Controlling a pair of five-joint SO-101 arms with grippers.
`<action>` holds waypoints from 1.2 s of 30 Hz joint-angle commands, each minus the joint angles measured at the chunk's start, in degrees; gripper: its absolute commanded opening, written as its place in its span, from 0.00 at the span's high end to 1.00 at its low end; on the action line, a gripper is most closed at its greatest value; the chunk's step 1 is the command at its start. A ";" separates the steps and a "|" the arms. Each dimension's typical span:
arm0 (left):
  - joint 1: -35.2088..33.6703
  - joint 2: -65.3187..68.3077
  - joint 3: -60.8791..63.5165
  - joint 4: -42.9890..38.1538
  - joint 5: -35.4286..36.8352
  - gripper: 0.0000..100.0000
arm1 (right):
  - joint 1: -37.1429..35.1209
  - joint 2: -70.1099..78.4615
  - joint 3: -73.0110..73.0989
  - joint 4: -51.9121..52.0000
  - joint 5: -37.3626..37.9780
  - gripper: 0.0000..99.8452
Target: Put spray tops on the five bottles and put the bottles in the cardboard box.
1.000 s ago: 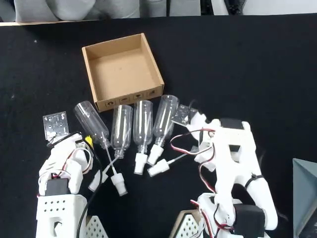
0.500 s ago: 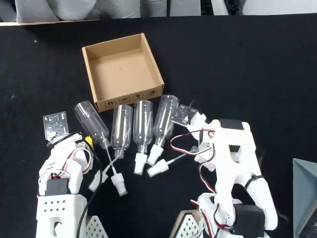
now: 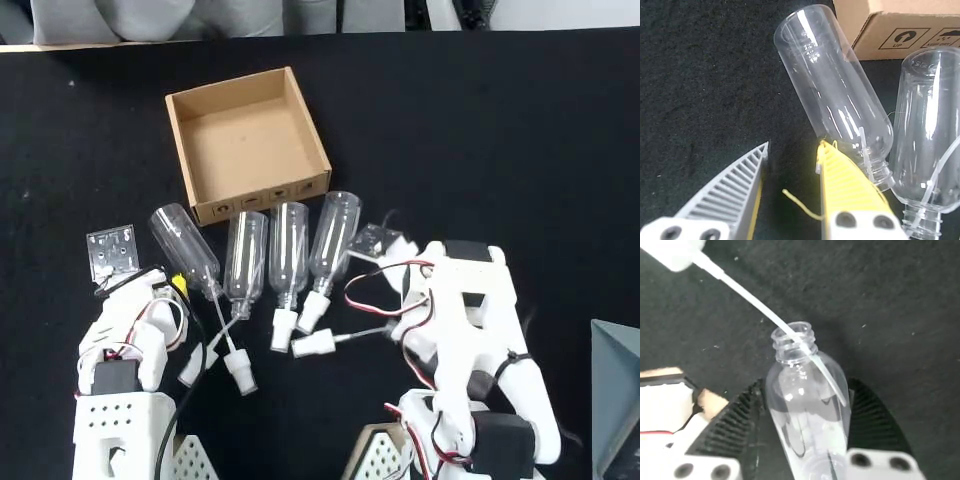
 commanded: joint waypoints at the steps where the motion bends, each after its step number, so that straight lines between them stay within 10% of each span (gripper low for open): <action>1: -0.13 -0.09 1.19 0.18 -0.18 0.85 | 0.35 -2.95 -2.07 1.93 -0.70 0.85; 36: -0.13 -0.09 1.19 0.18 -0.18 0.85 | 0.35 -37.58 -4.00 11.16 -7.12 0.93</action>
